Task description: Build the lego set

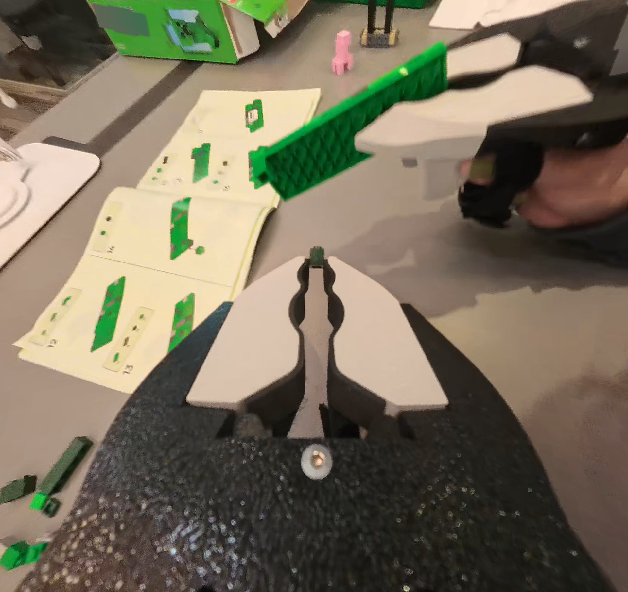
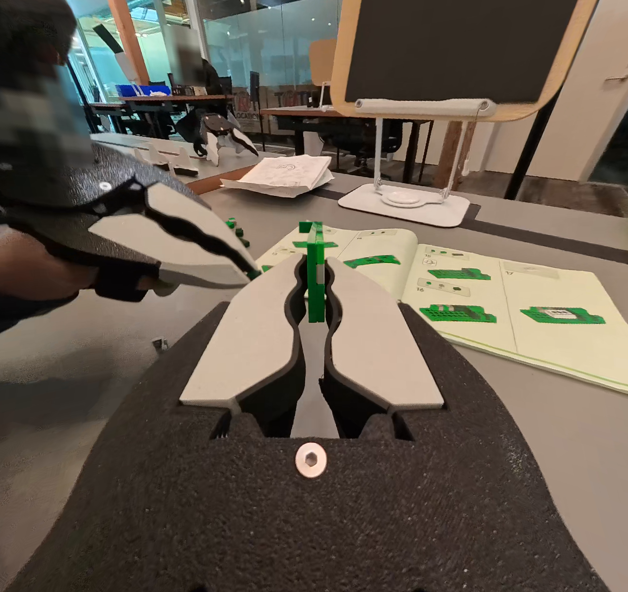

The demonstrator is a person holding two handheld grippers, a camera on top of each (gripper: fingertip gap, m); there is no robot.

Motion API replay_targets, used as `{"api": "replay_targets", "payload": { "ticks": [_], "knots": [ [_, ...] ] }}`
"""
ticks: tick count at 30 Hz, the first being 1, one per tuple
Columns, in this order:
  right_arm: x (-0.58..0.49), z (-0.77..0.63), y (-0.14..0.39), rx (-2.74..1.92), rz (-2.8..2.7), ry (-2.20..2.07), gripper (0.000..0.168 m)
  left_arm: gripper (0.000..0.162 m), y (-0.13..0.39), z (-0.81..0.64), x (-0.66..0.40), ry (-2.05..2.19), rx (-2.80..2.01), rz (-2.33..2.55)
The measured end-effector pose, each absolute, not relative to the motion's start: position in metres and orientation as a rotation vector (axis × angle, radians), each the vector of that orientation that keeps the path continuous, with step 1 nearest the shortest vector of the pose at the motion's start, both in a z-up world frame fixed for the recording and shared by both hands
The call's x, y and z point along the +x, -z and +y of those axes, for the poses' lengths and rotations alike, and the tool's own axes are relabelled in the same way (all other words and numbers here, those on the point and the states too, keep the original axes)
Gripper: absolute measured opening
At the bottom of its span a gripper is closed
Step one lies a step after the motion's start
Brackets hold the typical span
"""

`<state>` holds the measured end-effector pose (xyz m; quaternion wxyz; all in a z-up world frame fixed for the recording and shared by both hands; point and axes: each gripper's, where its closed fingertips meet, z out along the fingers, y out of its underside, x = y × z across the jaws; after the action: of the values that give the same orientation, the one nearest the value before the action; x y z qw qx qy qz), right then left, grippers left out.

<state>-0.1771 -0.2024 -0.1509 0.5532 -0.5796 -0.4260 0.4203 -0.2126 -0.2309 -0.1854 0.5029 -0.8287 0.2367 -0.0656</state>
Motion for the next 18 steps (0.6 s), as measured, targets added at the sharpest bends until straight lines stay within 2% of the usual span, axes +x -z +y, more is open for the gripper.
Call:
{"api": "replay_targets", "payload": {
  "ticks": [9,18],
  "knots": [
    [-0.179,-0.201,0.155,-1.42,-0.985,-1.082,0.006,0.007,0.169,-0.225,-0.219,0.099,-1.962,0.543],
    [-0.173,-0.219,0.125,-1.124,-0.987,-0.827,0.006,0.007,0.134,-0.22,-0.212,0.079,-1.746,0.464]
  ]
}}
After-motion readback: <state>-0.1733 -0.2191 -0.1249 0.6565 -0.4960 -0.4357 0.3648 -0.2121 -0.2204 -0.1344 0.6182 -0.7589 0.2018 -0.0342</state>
